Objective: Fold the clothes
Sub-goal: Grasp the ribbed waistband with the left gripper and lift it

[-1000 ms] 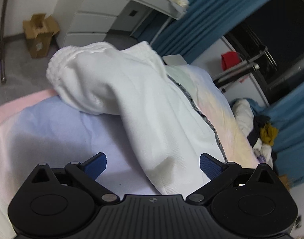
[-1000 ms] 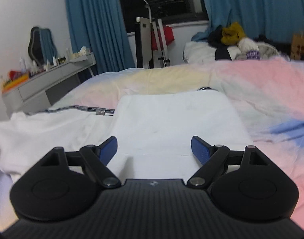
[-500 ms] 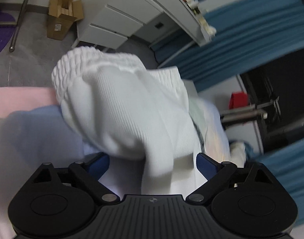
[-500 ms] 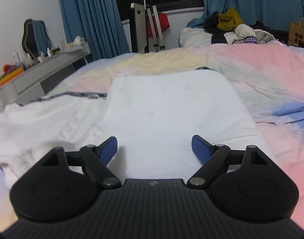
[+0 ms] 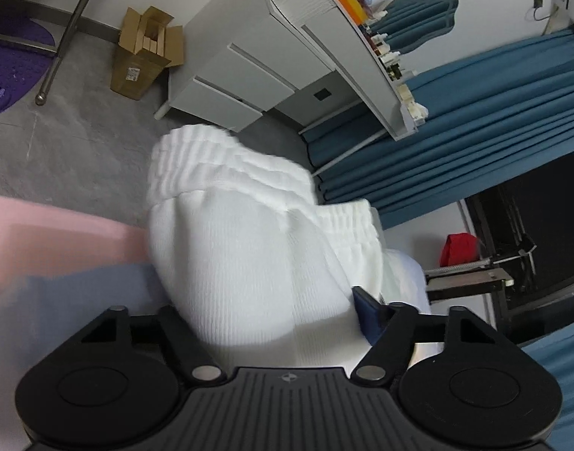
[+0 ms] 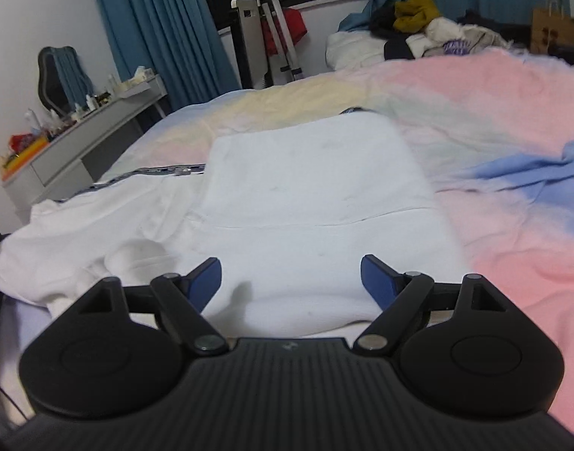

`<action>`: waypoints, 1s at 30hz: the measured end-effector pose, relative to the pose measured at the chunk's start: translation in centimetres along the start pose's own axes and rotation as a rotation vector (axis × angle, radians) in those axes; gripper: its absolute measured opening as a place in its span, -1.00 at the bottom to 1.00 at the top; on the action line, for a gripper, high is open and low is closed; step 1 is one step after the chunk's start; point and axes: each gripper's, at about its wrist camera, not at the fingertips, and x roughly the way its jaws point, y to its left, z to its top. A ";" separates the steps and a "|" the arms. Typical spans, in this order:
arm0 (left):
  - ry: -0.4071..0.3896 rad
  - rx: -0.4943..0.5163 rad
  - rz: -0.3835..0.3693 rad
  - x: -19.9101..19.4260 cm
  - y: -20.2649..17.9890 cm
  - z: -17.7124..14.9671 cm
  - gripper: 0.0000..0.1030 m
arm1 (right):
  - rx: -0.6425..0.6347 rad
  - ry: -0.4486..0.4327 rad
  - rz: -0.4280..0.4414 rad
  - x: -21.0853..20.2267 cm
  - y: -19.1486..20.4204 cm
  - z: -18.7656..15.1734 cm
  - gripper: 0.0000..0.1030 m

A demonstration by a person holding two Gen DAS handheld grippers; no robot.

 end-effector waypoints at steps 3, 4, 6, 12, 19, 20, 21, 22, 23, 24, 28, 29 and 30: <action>-0.006 0.010 0.022 0.6 -0.1 0.4 0.20 | -0.022 0.008 0.001 0.4 0.3 -0.1 0.61; -0.008 0.013 0.029 0.8 -0.1 0.6 0.18 | -0.040 0.024 0.009 1.0 0.4 -0.1 0.61; -0.013 0.020 0.044 1.2 -0.2 0.9 0.10 | -0.069 0.056 0.007 1.9 0.5 -0.3 0.62; -0.127 0.214 0.130 -0.6 -5.8 -0.6 -0.36 | 0.027 0.050 0.083 1.3 -1.2 0.2 0.60; -0.320 0.525 0.148 -4.2 -15.4 -4.6 -0.56 | 0.190 0.017 0.112 -0.8 -4.3 2.0 0.61; -0.354 0.584 0.129 -4.9 -17.1 -5.8 -0.56 | 0.216 0.001 0.114 -1.3 -4.9 2.4 0.61; -0.388 0.642 0.110 -5.6 -18.8 -7.1 -0.56 | 0.242 -0.014 0.117 -1.9 -5.6 2.8 0.61; -0.417 0.690 0.085 -6.4 -20.4 -8.4 -0.56 | 0.268 -0.032 0.119 -2.5 -6.3 3.2 0.61; -0.440 0.729 0.059 -7.1 -21.9 -9.8 -0.56 | 0.289 -0.050 0.121 -3.1 -7.0 3.6 0.61; -0.464 0.762 0.041 -7.9 -23.4 -11.2 -0.56 | 0.308 -0.068 0.122 -3.6 -7.7 3.9 0.61; -0.556 0.867 -0.053 -10.7 -28.5 -17.6 -0.56 | 0.369 -0.123 0.094 -5.3 -10.7 4.8 0.64; -0.569 0.898 -0.082 -11.1 -29.5 -19.4 -0.57 | 0.390 -0.128 0.096 -5.4 -11.4 4.8 0.65; -0.579 0.933 -0.112 -11.5 -30.5 -21.3 -0.57 | 0.410 -0.133 0.097 -5.5 -12.1 4.9 0.65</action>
